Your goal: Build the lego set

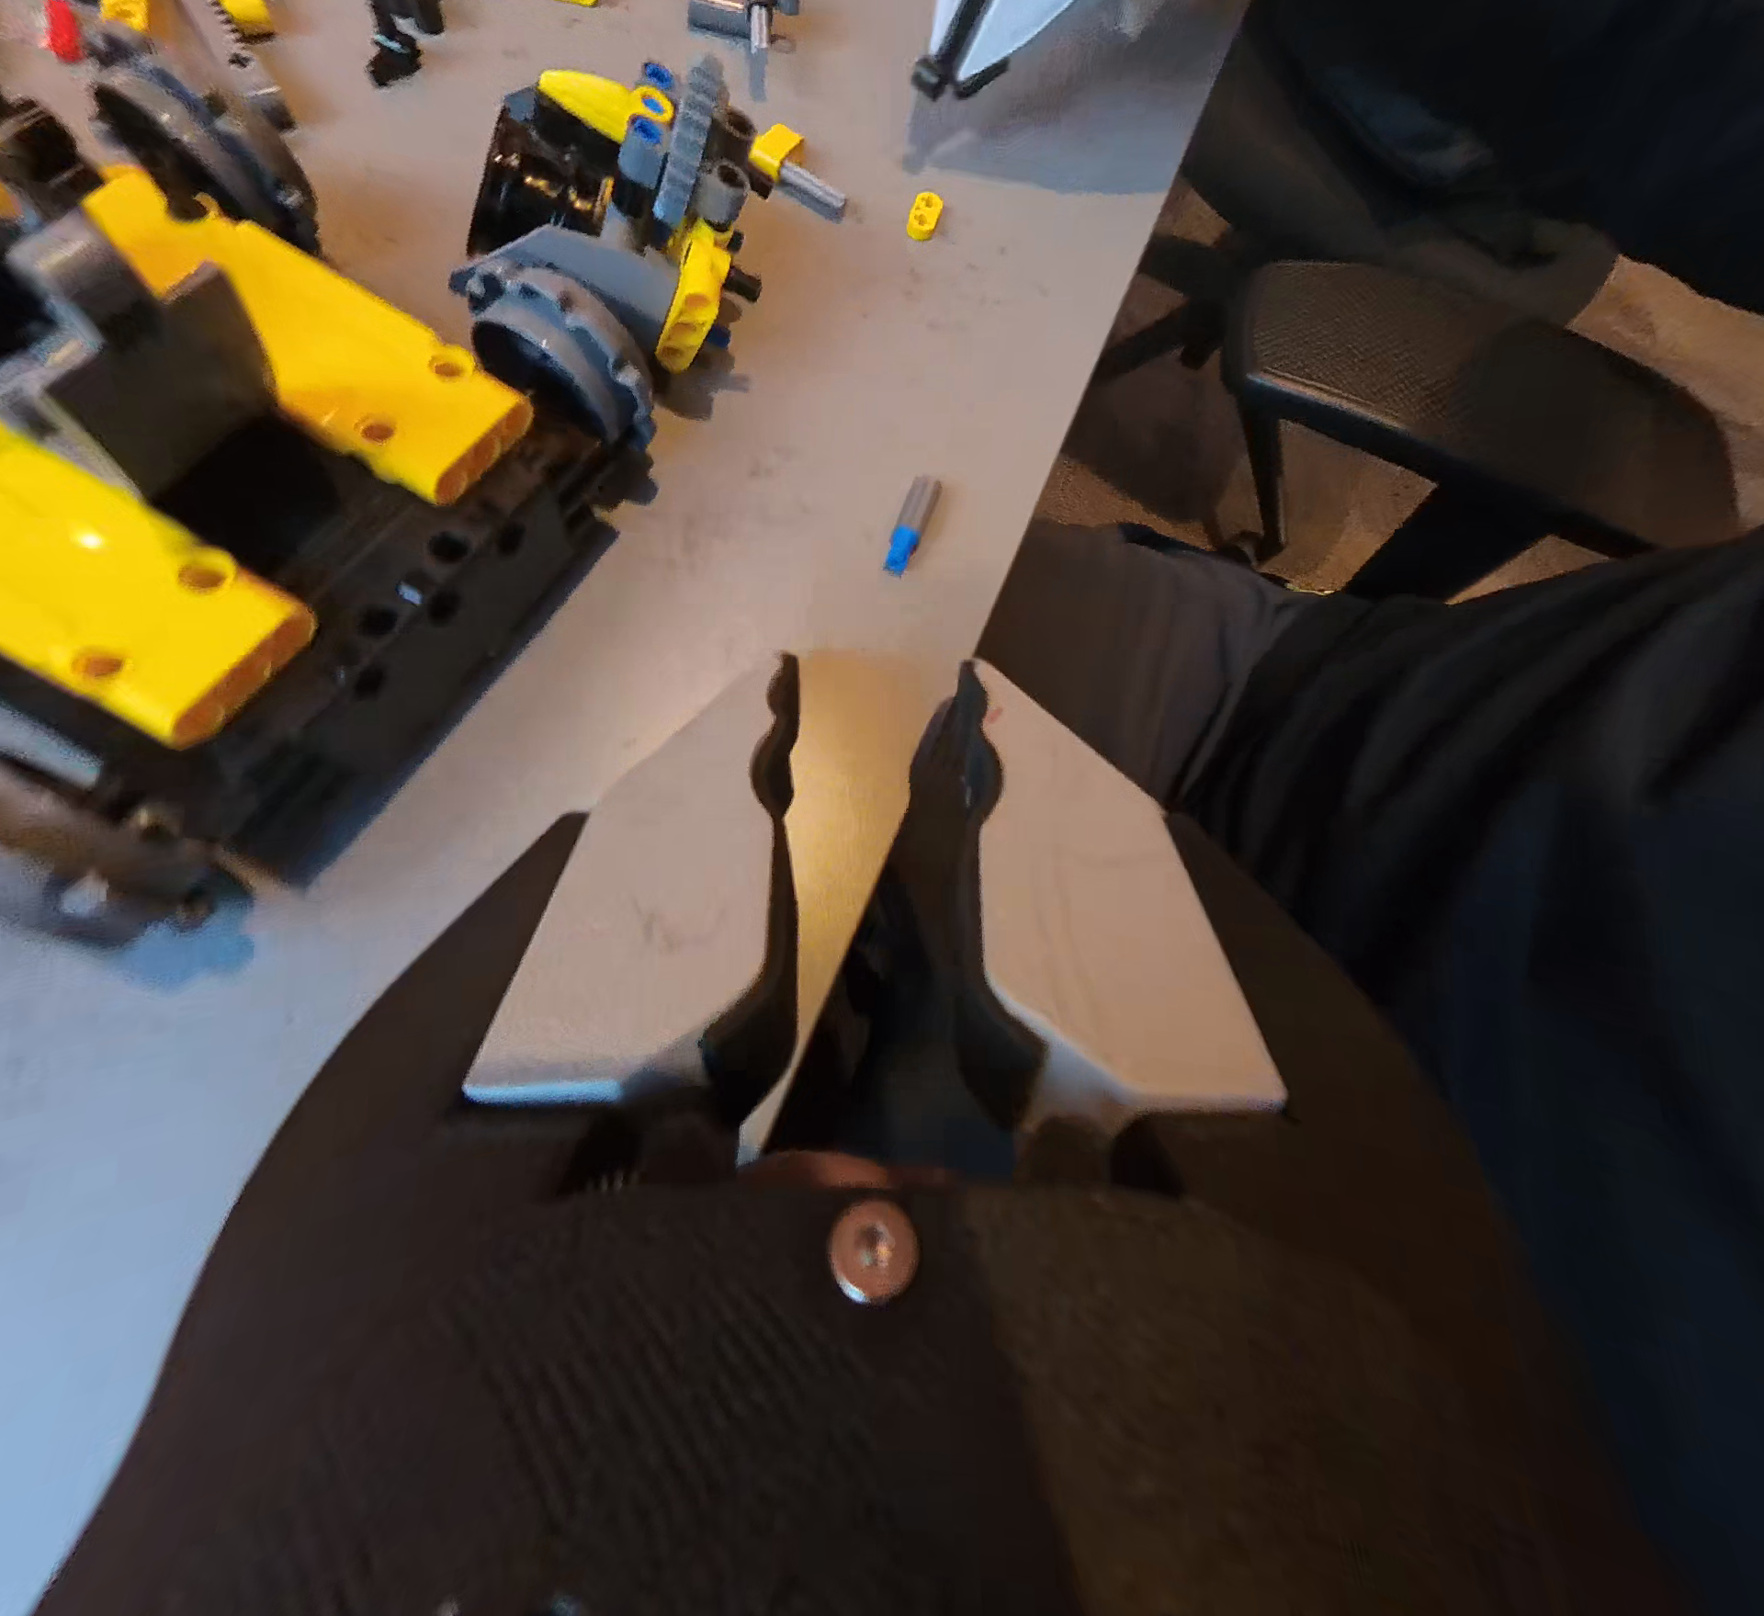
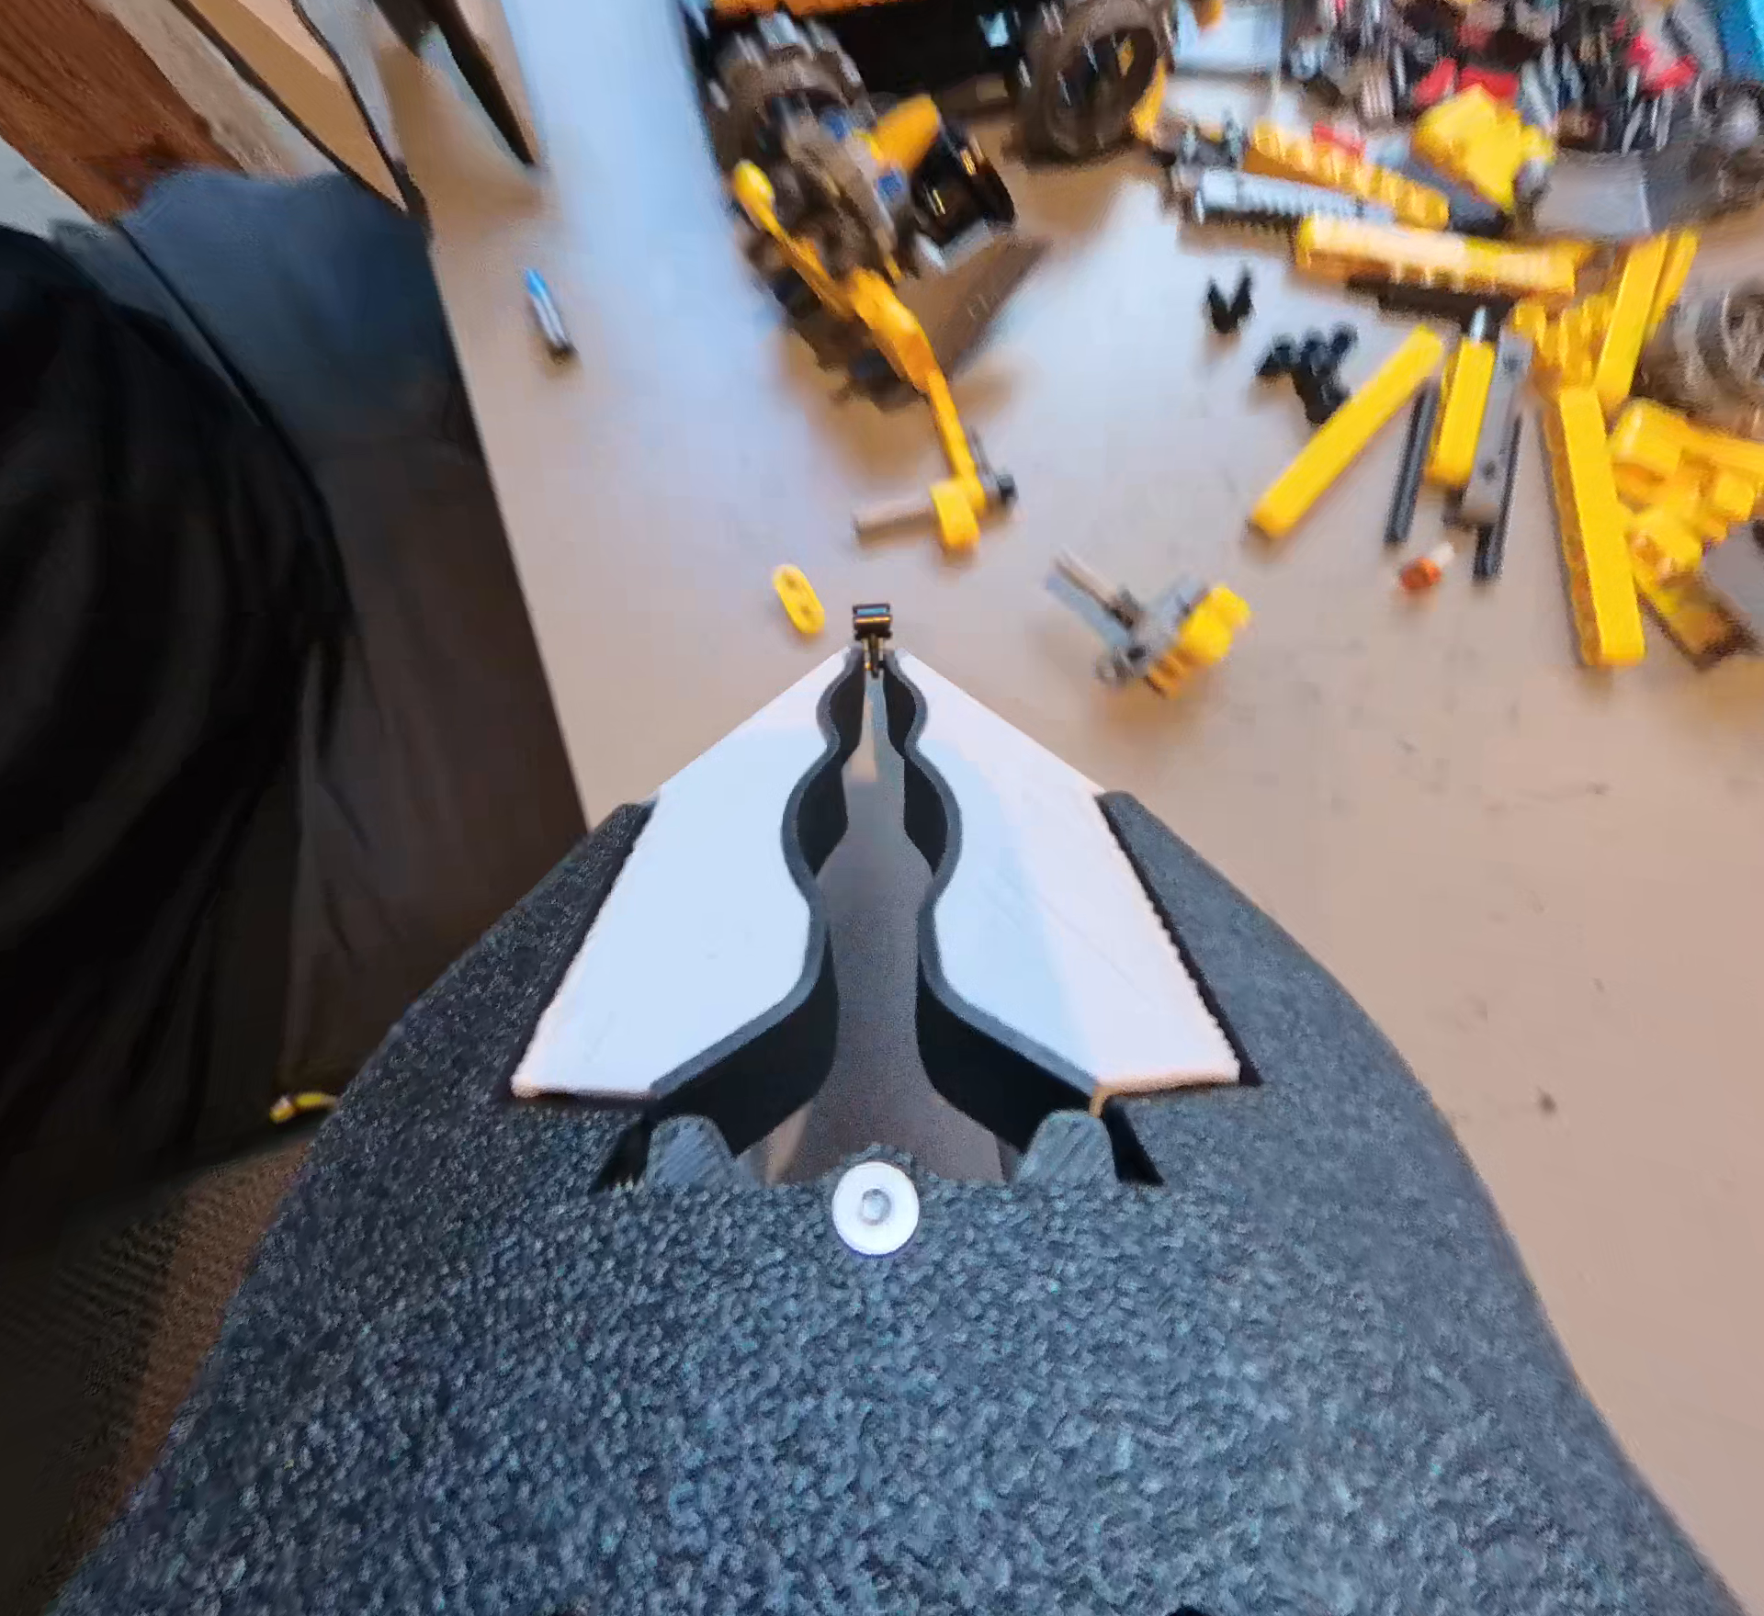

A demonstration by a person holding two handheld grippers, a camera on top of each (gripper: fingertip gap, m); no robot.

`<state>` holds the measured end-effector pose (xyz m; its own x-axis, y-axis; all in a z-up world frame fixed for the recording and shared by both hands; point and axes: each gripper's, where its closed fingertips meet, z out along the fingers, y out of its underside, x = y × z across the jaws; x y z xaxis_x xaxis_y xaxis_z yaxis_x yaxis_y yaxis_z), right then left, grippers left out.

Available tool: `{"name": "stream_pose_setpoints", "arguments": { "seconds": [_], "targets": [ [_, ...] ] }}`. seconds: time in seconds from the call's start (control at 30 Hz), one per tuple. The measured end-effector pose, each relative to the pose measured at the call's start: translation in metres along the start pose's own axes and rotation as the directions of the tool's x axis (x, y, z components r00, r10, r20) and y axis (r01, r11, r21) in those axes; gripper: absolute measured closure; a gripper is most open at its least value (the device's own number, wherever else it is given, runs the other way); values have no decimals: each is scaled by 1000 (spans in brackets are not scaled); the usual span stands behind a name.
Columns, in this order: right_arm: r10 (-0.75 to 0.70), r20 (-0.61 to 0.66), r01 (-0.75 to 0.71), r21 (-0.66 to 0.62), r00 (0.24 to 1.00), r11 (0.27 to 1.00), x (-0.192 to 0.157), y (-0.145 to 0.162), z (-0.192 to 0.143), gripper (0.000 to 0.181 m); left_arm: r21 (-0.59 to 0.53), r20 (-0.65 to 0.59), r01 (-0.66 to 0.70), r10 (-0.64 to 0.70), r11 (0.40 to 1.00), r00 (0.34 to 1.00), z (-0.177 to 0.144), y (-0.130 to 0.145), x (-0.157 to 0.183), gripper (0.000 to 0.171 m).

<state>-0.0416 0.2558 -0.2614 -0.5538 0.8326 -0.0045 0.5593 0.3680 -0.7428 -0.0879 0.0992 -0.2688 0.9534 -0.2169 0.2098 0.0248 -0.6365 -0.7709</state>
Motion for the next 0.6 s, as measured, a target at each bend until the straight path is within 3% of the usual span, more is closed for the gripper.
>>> {"name": "stream_pose_setpoints", "arguments": {
  "seconds": [0.2,0.33,0.6],
  "targets": [
    [-103,-13,104,138,995,985,-52,-76,29,178,87,70,7,-13,996,997,-26,10,-5,140],
    [-91,-11,91,200,996,976,-77,-109,59,178,157,70,2,-13,988,997,-33,12,-5,141],
    [-216,-84,228,186,973,956,-94,-119,87,178,200,5,115,-119,973,993,-36,12,-8,147]
  ]
}}
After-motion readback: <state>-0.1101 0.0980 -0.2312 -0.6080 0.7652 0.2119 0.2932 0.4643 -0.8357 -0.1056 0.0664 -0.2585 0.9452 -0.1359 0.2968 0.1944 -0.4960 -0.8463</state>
